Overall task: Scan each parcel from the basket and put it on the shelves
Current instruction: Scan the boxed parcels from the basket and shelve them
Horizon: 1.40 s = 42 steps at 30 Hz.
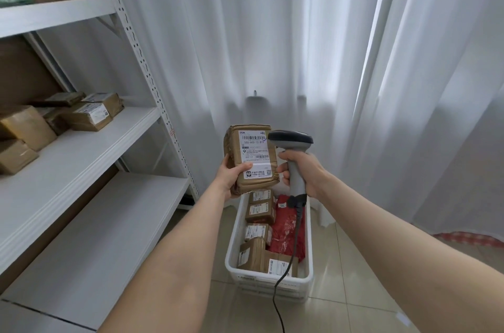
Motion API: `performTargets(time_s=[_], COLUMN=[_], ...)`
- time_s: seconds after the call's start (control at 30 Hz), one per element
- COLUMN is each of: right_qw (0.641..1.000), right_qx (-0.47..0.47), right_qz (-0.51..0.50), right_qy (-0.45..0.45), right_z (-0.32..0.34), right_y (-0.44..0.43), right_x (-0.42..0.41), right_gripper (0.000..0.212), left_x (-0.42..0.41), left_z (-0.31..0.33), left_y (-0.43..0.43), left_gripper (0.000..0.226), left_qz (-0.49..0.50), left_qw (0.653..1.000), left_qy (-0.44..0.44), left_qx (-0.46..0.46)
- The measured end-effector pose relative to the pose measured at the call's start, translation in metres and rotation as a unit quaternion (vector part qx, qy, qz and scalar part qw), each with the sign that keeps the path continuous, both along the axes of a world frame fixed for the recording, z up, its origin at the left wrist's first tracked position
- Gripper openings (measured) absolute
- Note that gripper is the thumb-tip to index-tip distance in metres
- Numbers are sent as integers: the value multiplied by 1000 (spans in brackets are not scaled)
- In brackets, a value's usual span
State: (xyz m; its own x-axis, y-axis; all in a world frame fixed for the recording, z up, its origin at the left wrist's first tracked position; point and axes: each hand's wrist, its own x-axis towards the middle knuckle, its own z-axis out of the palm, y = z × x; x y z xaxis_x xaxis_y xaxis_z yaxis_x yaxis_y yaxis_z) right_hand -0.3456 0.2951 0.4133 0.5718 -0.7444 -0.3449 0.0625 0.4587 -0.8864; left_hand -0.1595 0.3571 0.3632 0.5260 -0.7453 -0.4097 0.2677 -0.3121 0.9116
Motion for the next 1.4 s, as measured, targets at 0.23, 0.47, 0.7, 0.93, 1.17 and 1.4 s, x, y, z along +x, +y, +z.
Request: performTargets(time_s=[0.23, 0.47, 0.7, 0.93, 1.17, 1.4], right_qw=[999, 999, 997, 988, 989, 993], right_qx=[34, -15, -1, 30, 14, 10], right_qz=[-33, 2, 72, 112, 114, 102], right_qy=[-24, 36, -39, -103, -90, -63], right_z=[-2, 7, 34, 56, 70, 68], right_y=[7, 27, 75, 121, 132, 110], right_x=[32, 92, 174, 260, 333, 404], right_gripper=[9, 31, 15, 33, 29, 43], left_x=[29, 63, 118, 190, 259, 324], left_z=[25, 60, 96, 121, 126, 119], left_y=[31, 83, 135, 187, 208, 196], left_gripper=[64, 53, 54, 55, 56, 78], left_qz=[47, 149, 208, 215, 274, 358], left_qw=[998, 988, 977, 975, 961, 934], left_qy=[-30, -31, -42, -50, -50, -15], left_qx=[9, 4, -4, -2, 3, -4])
